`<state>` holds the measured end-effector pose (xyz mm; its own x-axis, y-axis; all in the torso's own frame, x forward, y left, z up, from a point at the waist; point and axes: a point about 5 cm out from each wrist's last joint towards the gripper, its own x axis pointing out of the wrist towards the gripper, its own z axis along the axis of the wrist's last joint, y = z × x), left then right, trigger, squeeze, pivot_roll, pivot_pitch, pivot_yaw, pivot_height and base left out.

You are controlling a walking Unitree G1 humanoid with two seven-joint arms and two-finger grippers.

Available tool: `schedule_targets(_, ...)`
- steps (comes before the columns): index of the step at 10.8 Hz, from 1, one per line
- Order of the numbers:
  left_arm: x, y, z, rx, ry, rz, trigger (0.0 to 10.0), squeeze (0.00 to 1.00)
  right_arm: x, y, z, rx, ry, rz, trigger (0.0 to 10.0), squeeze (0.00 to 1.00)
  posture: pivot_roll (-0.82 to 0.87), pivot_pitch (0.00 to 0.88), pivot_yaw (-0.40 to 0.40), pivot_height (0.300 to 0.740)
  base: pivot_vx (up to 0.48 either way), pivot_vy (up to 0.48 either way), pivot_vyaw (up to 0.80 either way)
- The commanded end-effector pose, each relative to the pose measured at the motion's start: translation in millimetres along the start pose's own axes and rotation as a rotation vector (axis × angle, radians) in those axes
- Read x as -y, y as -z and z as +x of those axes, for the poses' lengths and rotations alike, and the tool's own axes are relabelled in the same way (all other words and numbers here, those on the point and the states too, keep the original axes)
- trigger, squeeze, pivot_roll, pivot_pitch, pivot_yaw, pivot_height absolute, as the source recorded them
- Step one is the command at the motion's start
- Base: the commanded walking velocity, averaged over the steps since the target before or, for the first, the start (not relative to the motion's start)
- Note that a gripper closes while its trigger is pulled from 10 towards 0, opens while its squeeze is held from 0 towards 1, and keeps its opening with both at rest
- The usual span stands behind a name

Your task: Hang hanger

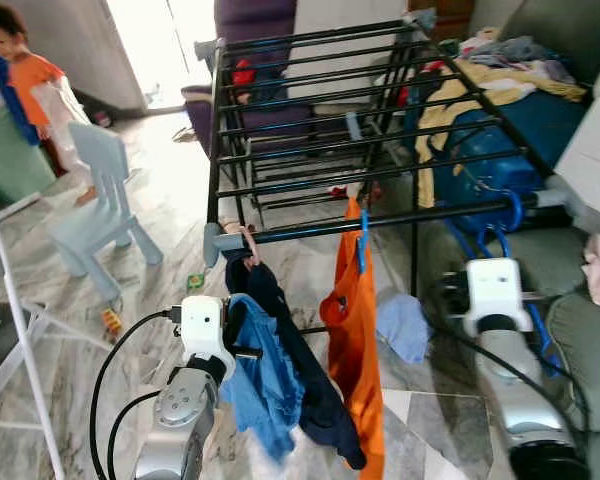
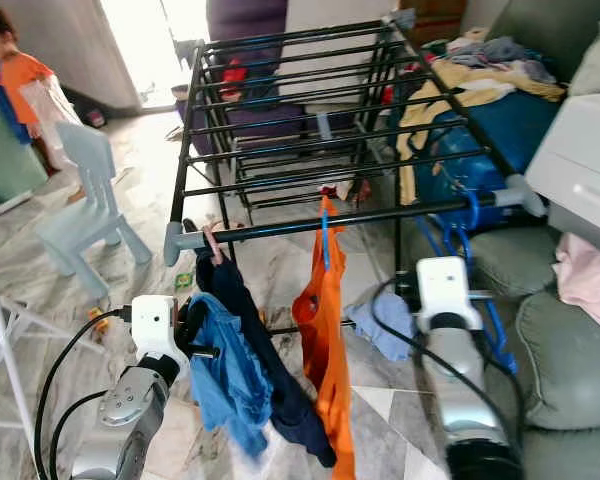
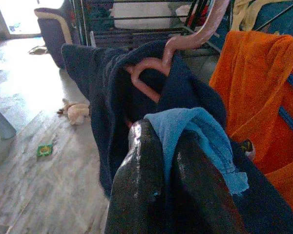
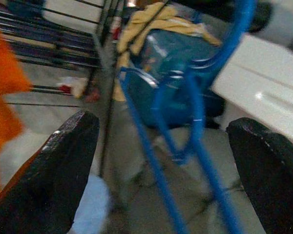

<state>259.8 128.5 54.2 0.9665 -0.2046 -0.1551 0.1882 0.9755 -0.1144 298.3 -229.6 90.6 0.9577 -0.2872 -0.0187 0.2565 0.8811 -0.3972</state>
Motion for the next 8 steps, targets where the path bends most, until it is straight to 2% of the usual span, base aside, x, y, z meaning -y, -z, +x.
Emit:
schedule_targets(1, -2.3, -3.4, 1.7, 0.006, 0.004, 0.007, 10.0, 0.0, 5.7, -2.9, 1.7, 0.01, 0.034, -0.03, 10.0, 0.0, -0.13, 0.0, 0.093, 0.74, 0.0, 0.0, 0.0)
schedule_targets(3, -0.9, -1.7, 1.5, -0.004, 0.017, 0.008, 10.0, 0.0, 12.6, 1.5, 4.4, -0.019, 0.044, -0.062, 10.0, 0.0, -0.13, 0.0, 0.095, 0.74, 0.0, 0.0, 0.0)
schedule_targets(4, -0.1, -1.2, 1.4, -0.008, 0.026, 0.008, 10.0, 0.0, 15.1, 10.9, 9.1, -0.09, 0.015, -0.061, 10.0, 0.0, -0.13, 0.0, 0.096, 0.74, 0.0, 0.0, 0.0)
schedule_targets(6, 1.7, -0.3, 1.5, -0.014, 0.036, 0.009, 10.0, 0.0, 7.1, 21.1, 18.1, -0.19, -0.099, -0.011, 10.0, 0.0, -0.13, 0.0, 0.097, 0.74, 0.0, 0.0, 0.0)
schedule_targets(7, 2.3, -0.2, 1.7, -0.016, 0.042, 0.01, 10.0, 0.0, 6.5, 20.8, 24.0, -0.208, -0.109, 0.02, 3.7, 0.0, -0.13, 0.0, 0.097, 0.74, 0.0, 0.0, 0.0)
schedule_targets(8, 2.5, 0.2, 1.7, -0.018, 0.046, 0.011, 10.0, 0.0, 7.2, 18.1, 29.8, -0.212, -0.103, 0.049, 0.0, 0.0, -0.12, 0.0, 0.097, 0.74, 0.0, 0.0, 0.0)
